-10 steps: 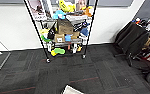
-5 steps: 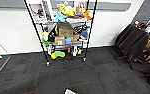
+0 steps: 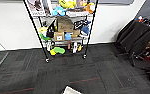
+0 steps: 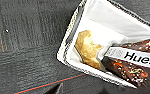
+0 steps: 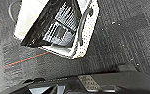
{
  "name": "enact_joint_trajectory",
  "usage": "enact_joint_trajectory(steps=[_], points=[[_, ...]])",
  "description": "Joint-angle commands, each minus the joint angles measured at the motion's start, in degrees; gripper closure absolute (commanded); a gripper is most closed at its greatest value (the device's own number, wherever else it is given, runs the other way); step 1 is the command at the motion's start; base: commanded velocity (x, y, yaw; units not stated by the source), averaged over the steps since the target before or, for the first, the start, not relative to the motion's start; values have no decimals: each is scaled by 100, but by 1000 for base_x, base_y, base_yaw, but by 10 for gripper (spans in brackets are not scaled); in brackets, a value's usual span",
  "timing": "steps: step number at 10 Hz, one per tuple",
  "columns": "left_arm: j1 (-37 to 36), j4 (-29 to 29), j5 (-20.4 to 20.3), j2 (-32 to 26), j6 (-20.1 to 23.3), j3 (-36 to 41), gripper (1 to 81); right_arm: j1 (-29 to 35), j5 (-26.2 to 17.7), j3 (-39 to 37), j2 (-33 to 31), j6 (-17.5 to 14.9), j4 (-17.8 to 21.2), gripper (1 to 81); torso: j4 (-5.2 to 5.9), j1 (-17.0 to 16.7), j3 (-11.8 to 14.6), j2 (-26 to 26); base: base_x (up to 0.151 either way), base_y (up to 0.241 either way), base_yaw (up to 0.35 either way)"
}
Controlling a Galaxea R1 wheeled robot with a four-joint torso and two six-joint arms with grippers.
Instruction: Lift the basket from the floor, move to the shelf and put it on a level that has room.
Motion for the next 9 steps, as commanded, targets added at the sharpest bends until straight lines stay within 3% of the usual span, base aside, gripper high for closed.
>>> enact_joint_trajectory(steps=[1, 2, 3, 4, 8, 9], points=[[-594, 57, 305, 25, -4, -23, 10, 400, -335, 59, -66, 4, 57, 10, 0, 367, -530, -571, 0, 0, 0], [-646, 67, 313, 69, -4, -85, 10, 444, -335, 50, -66, 22, 118, 10, 0, 492, -714, -767, 0, 0, 0], [-699, 75, 313, 113, 4, -155, 10, 479, -326, 50, -65, 31, 145, 10, 0, 616, -363, -962, 0, 0, 0], [-743, 84, 313, 139, 4, -190, 10, 540, -326, 76, -66, 56, 180, 10, 0, 739, -505, -1154, 0, 0, 0], [-875, 119, 322, 165, -4, -199, 10, 673, -273, 235, -57, 321, 172, 10, 0, 1176, -610, -1845, 0, 0, 0], [-910, 146, 322, 174, -4, -199, 10, 673, -282, 243, -48, 321, 172, 10, 0, 1659, -610, -2597, 0, 0, 0]])
